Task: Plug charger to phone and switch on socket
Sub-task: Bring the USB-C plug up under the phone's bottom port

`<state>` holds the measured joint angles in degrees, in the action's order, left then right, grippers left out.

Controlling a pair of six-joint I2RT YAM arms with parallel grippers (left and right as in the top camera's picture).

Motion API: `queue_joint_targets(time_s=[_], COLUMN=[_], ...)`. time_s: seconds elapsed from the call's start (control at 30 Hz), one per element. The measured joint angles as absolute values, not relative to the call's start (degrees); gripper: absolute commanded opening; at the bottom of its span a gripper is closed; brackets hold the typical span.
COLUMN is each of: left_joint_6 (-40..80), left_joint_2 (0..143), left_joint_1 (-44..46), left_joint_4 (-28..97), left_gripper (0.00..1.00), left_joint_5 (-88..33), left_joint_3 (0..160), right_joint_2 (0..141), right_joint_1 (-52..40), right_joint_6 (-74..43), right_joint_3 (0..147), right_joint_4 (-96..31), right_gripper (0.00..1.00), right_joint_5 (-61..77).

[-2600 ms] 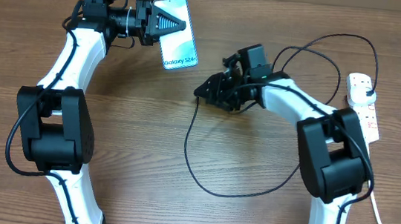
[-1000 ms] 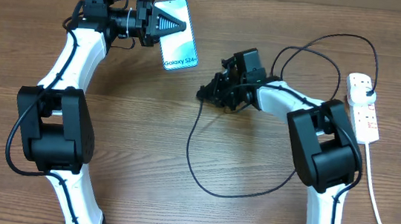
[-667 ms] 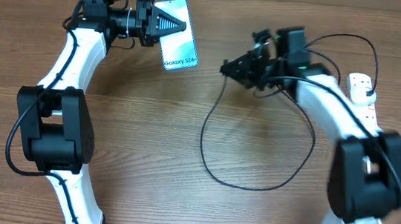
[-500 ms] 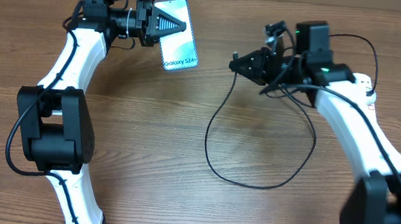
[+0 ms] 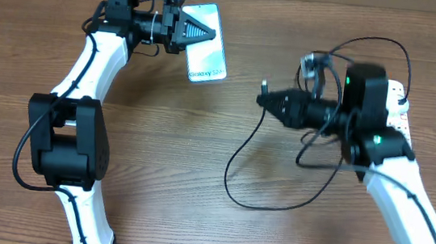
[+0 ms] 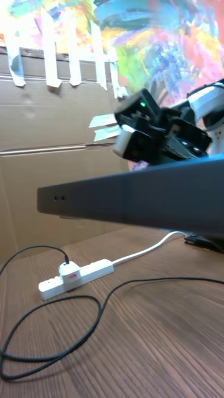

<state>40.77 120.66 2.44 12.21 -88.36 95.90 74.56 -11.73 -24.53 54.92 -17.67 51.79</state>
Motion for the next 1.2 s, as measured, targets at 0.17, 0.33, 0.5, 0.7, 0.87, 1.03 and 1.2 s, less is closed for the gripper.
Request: queue_joint_targets(time_s=[0.17, 0.33, 0.5, 0.7, 0.87, 1.03, 1.2], left_joint_6=[40.5, 44.0, 52.6, 72.9, 92.7, 100.0, 102.5], left_joint_2=[120.7, 120.7, 120.7, 120.8, 120.8, 120.9, 120.9], left_joint_1=[3.8, 5.7, 8.3, 9.7, 9.6, 9.6, 9.6], left_joint_4=[12.2, 9.2, -4.6, -33.6, -49.0, -49.7, -49.8], left_gripper=[0.04, 0.04, 0.04, 0.04, 0.04, 0.04, 0.04], left_joint_5=[-88.4, -88.3, -88.8, -89.1, -88.7, -88.5, -88.3], left_joint_3=[95.9, 95.9, 95.7, 95.7, 95.7, 95.7, 95.7], right_joint_2=[73.3, 73.6, 74.3, 75.7, 75.7, 75.7, 75.7], right_joint_1=[-14.3, -18.4, -20.5, -20.7, -20.7, -20.7, -20.7], right_joint_6=[-29.4, -34.8, -40.1, -42.6, -43.3, -43.5, -43.5], right_joint_3=[48.6, 47.8, 47.8, 47.6, 47.5, 47.5, 47.5], right_joint_4=[-10.6, -3.5, 0.8, 3.1, 8.6, 13.6, 14.2], right_gripper=[0.04, 0.04, 0.04, 0.04, 0.04, 0.04, 0.04], right_joint_5=[53.8, 53.6, 53.3, 53.2, 53.4, 53.6, 52.7])
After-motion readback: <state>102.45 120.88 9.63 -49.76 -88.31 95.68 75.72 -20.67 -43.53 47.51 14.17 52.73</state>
